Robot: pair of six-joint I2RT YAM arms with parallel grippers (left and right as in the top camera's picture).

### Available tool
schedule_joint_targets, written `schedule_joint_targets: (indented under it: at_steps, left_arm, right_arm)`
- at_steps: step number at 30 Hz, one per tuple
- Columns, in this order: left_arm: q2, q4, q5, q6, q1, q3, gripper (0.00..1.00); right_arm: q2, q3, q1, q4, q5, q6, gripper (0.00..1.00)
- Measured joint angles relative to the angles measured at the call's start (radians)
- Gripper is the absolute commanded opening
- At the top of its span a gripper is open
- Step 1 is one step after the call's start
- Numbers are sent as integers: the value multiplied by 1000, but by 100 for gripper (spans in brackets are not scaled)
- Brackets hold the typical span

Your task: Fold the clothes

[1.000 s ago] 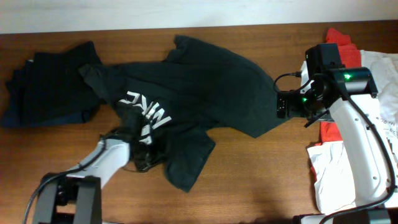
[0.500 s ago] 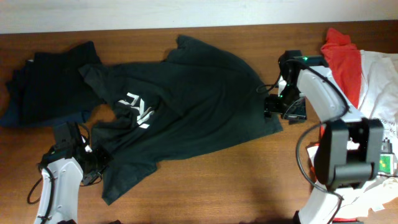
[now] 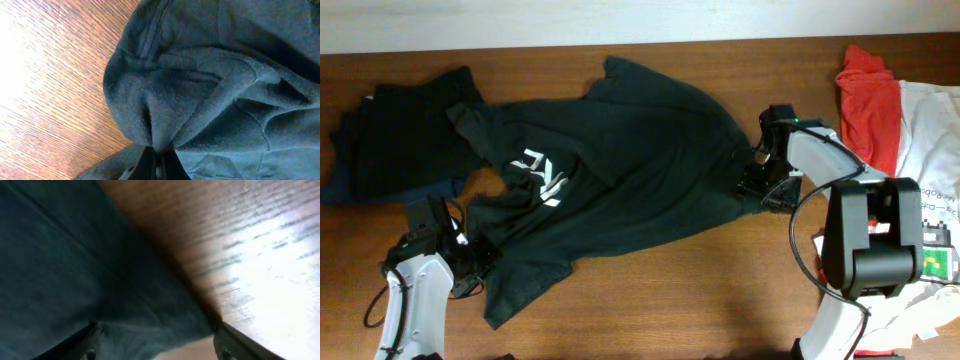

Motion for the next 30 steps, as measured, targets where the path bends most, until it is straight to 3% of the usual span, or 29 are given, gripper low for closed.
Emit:
schedule_joint_targets:
  at_steps: [3,4,8,12,15,19,24,30]
  left_arm:
    - [0,1,1,0,0,0,0]
    - [0,1,3,0,0,0,0]
    - [0,10,27,0,0,0,0]
    - [1,61,142,36,-16,35,0]
    - [3,34,173,90,-76,180,0]
    - [0,-34,216,143,-153,499,0]
    - [-10,-225,248,155,-108,939,0]
    - [-122,-200,253,163,-77,1133,0]
  right_arm:
    - [-15,-19,0,45,2,24,21]
    - [-15,-19,0,49,-3,23,4]
    - [-16,-11,-6,13,-31,15,4]
    - [-47,97,-50,-188,-38,-32,4]
    - [-178,229,-75,-281,-37,-77,4]
    - [-455,388,-77,-376,-37,-123,4]
    - [-628,560,-87,-379,-37,-205,4]
    - [-739,800,-88,-375,33,-227,4]
